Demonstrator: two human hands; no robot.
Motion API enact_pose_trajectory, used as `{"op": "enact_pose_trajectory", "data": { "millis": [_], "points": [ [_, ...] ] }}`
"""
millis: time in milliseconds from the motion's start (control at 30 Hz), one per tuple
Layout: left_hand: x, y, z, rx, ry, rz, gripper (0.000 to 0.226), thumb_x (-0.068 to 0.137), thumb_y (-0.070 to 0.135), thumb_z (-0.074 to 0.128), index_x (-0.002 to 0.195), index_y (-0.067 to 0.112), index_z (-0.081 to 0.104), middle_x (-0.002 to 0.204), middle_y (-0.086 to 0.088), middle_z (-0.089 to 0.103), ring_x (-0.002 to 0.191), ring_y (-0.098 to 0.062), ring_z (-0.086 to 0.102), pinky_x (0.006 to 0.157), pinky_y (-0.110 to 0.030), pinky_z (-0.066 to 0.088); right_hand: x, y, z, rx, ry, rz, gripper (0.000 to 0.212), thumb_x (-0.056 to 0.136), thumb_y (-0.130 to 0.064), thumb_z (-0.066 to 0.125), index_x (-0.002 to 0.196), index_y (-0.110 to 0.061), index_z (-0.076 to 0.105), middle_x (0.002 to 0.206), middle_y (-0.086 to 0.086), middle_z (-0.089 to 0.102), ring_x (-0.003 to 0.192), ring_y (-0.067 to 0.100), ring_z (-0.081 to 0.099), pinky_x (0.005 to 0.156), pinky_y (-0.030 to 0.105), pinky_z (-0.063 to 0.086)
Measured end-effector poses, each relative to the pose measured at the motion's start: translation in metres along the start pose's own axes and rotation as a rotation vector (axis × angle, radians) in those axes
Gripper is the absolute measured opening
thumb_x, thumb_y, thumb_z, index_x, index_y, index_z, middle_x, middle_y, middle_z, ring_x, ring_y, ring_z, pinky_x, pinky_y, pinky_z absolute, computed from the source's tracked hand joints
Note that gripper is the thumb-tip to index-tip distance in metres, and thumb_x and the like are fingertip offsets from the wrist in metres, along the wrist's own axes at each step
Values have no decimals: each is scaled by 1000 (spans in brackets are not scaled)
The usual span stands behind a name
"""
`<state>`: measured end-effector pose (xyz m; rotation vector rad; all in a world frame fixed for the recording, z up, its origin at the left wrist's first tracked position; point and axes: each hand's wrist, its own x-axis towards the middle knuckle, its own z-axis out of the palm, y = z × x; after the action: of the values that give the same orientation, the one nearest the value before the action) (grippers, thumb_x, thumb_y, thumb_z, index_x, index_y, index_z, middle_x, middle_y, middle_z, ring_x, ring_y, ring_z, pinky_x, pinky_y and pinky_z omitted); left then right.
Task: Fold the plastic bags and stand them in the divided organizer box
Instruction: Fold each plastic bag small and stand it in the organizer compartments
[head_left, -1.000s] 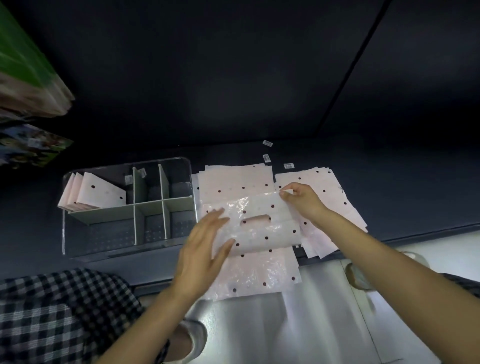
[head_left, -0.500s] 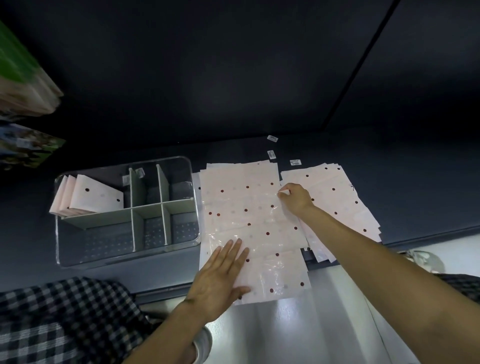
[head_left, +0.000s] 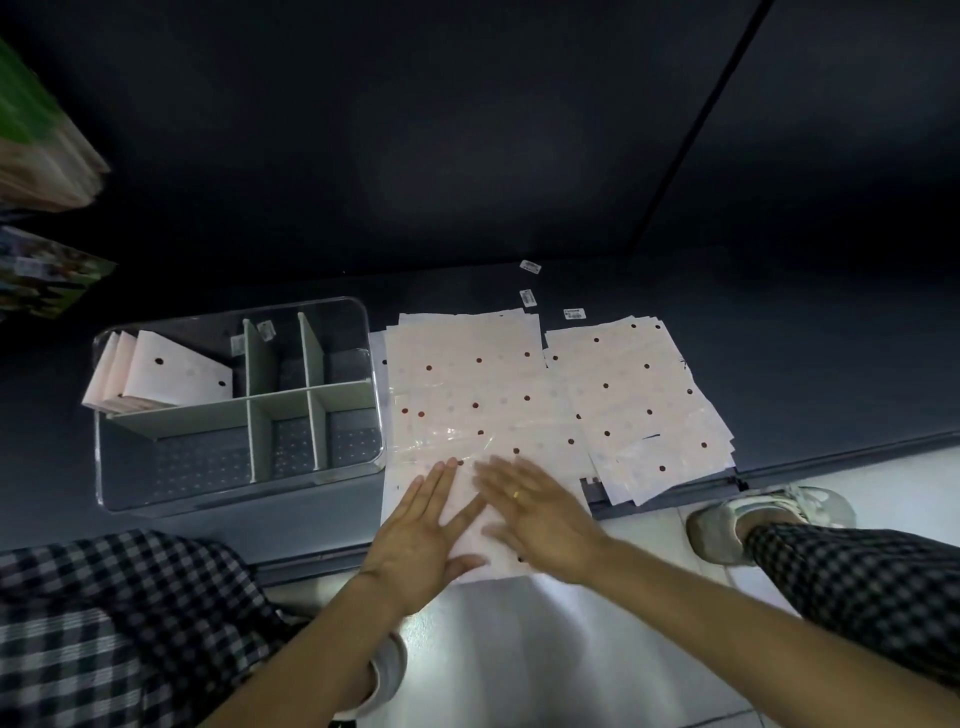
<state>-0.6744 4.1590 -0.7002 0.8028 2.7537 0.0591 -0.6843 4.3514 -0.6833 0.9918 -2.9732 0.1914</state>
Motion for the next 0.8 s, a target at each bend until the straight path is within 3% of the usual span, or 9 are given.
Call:
{"op": "enact_pose_trajectory", "data": {
  "millis": [100,167,233,333,433,500,533,667,800],
  "points": [
    [0,-3,8,6,16,36,72,87,69,16,145,37,-12,153,-13,-21,141,-32,-18,115,-42,-18,-29,6,9,-74,-235,92,72,88,-56,50,140,-7,41,149,8,35,137,21,35,111,42,33],
    [-3,-10,12,-25,-29,42,71,87,70,13,136,40,-30,145,-8,-38,135,-26,-35,113,-38,-21,-45,26,9,-70,-326,135,78,93,-59,29,149,-9,8,157,5,1,145,21,1,119,38,3],
    [-10,-17,12,-18,-52,46,72,85,71,8,136,39,-31,145,-8,-39,137,-25,-33,114,-35,-19,-60,46,6,-84,-381,147,78,90,-63,11,147,-14,-12,154,-1,-20,143,17,-18,116,31,-15],
    [-29,-34,9,-13,-67,8,74,80,71,3,138,37,-27,146,-9,-36,138,-26,-30,113,-34,-18,-78,66,0,-128,-425,183,76,92,-63,9,146,-15,-15,154,-1,-21,142,14,-21,115,29,-18],
    [-40,-44,8,-15,-89,-27,76,80,70,4,140,34,-24,148,-6,-34,139,-22,-29,113,-30,-19,-69,62,-10,-113,-322,210,69,97,-53,29,148,-9,19,158,3,5,146,19,4,120,36,-3],
    [-38,-43,6,-36,-63,-15,83,77,72,0,147,29,-10,151,-2,-28,139,-20,-27,113,-30,-19,-53,54,-19,-59,-66,182,48,86,-37,64,120,-4,61,139,11,50,128,27,49,110,46,33],
    [-35,-40,5,-53,-42,-7,86,77,71,-1,150,26,0,153,-1,-23,141,-19,-23,114,-31,-18,-45,50,-19,-31,44,167,39,77,-29,76,106,-4,69,123,11,63,112,27,61,97,47,47],
    [-30,-33,6,-132,-21,-8,92,77,71,3,150,18,17,157,4,-8,143,-13,-14,114,-28,-17,-19,35,-8,88,102,136,27,64,-16,86,86,-10,72,96,5,71,84,21,69,68,30,58],
    [-28,-32,5,-225,14,-39,101,73,77,-3,146,16,30,158,4,9,146,-12,5,115,-26,-9,-7,37,8,65,91,107,18,67,-14,84,78,-11,70,84,1,68,73,21,65,58,24,55]
  ]
}}
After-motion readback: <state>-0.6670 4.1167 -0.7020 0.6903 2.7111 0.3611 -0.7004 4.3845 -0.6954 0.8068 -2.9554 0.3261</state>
